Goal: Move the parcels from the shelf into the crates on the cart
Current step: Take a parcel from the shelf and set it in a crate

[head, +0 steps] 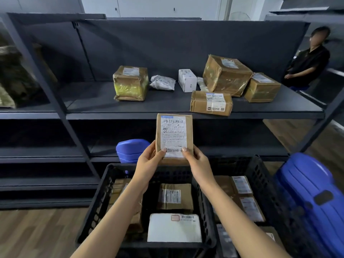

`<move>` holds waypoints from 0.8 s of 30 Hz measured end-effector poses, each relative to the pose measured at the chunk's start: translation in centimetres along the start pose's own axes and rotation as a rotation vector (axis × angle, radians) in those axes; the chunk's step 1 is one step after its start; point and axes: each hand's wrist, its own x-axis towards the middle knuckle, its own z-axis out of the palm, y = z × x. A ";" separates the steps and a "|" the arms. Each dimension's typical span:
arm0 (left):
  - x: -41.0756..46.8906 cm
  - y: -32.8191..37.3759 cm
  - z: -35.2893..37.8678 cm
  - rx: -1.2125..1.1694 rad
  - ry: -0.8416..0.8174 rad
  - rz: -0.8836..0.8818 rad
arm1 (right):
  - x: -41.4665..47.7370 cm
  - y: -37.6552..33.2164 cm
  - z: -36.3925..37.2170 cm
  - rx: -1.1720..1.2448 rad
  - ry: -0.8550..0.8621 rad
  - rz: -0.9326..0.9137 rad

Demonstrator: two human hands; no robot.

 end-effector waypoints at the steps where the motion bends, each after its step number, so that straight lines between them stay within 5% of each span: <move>1: -0.1 0.0 -0.9 0.014 -0.003 0.002 | -0.3 -0.1 0.9 -0.006 0.007 0.003; 24: -0.1 -2.6 -9.5 0.089 -0.038 -0.079 | -2.6 1.6 9.4 -0.083 0.110 0.090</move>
